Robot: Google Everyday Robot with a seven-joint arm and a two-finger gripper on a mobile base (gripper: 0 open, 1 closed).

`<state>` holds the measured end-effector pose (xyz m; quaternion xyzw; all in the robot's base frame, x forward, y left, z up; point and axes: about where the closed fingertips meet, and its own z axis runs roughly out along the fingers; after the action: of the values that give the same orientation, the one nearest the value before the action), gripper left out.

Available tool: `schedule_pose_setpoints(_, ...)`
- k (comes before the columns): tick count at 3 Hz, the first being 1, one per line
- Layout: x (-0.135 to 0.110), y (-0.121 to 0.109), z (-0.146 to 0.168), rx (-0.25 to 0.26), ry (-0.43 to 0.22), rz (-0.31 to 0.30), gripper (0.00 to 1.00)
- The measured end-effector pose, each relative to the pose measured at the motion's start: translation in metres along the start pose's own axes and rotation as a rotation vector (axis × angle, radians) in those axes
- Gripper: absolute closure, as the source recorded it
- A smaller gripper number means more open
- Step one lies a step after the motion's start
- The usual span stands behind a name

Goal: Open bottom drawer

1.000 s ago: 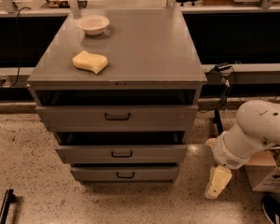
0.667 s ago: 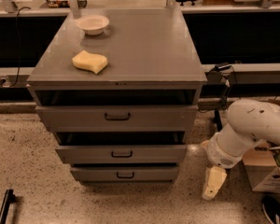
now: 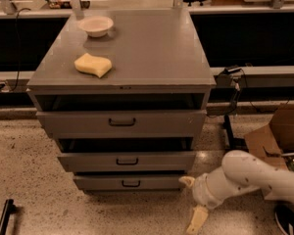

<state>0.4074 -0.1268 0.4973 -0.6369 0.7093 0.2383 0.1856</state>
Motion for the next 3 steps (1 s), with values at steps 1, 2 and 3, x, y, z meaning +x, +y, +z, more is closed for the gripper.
schedule_pose_setpoints(1,-0.005,-0.013,0.016,0.052,-0.044,-0.018,0.00)
schedule_pose_setpoints(2,-0.008,-0.018,0.033,-0.026,-0.004,-0.055,0.00)
schedule_pose_setpoints(3,-0.011,-0.015,0.096,-0.063,-0.103,-0.107,0.00)
